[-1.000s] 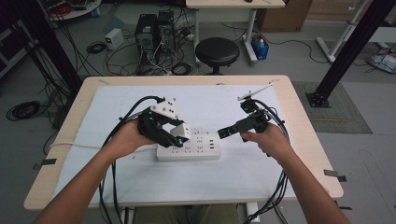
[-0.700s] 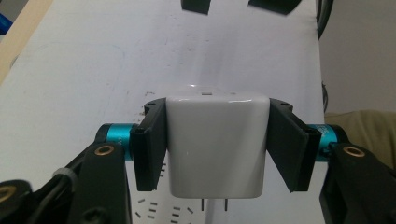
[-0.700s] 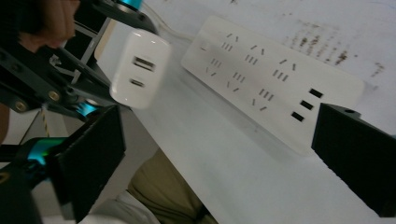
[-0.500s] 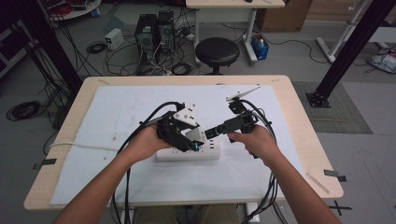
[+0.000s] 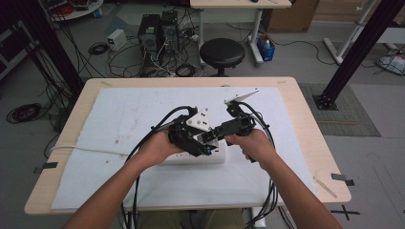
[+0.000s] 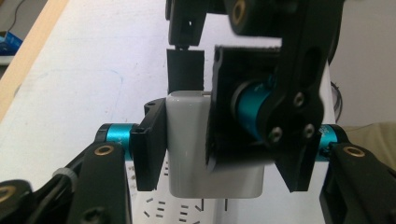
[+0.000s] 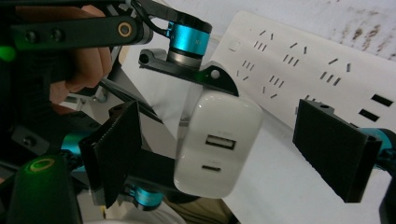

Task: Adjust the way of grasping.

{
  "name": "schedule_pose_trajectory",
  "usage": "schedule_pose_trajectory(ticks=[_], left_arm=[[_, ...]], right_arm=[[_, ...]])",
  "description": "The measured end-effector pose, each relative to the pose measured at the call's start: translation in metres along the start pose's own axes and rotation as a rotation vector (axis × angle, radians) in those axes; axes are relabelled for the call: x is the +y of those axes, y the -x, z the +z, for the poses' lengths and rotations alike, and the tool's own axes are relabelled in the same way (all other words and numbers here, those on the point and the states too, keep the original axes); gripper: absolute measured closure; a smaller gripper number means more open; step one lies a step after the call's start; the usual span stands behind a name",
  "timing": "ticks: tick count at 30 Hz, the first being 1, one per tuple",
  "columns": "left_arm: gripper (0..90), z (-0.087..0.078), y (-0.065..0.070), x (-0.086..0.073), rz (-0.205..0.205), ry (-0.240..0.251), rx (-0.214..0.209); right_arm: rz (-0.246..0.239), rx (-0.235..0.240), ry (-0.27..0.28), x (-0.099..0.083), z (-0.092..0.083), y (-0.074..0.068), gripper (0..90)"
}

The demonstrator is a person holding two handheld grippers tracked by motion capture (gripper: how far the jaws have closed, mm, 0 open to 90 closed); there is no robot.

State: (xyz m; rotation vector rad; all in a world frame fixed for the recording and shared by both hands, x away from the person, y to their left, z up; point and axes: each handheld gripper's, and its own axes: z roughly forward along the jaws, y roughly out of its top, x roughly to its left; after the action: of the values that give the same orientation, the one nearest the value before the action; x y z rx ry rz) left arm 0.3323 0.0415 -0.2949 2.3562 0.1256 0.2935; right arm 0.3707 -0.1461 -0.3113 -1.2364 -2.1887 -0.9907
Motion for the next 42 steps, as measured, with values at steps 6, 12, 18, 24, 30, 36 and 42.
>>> schedule_pose_trajectory(ticks=[6, 12, 18, 24, 30, 36, 42], left_arm=[[42.4, 0.000, 0.002, 0.001, 0.021, -0.001, 0.026], [42.4, 0.001, 0.004, 0.003, 0.043, -0.007, 0.042], [42.4, 0.002, 0.005, 0.004, 0.061, -0.013, 0.071], [25.9, 0.000, 0.002, 0.004, 0.011, -0.012, 0.099], [23.5, -0.017, -0.009, -0.009, -0.065, -0.021, 0.106], [21.3, -0.035, -0.024, -0.035, -0.139, -0.096, 0.093], [21.2, -0.052, -0.038, -0.062, -0.220, -0.190, 0.097]], right_arm=[[0.042, 0.061, -0.006, 0.000, 0.004, 0.005, 25.8], [0.113, 0.118, 0.003, -0.001, 0.005, 0.012, 43.9], [0.143, 0.148, 0.001, -0.002, 0.007, 0.017, 60.3], [0.143, 0.121, 0.033, -0.004, 0.005, 0.022, 61.8], [0.133, 0.041, 0.095, -0.010, -0.013, 0.036, 61.8], [0.085, -0.039, 0.095, -0.019, -0.033, 0.048, 61.8], [-0.063, -0.228, 0.032, -0.022, -0.048, 0.048, 61.8]])
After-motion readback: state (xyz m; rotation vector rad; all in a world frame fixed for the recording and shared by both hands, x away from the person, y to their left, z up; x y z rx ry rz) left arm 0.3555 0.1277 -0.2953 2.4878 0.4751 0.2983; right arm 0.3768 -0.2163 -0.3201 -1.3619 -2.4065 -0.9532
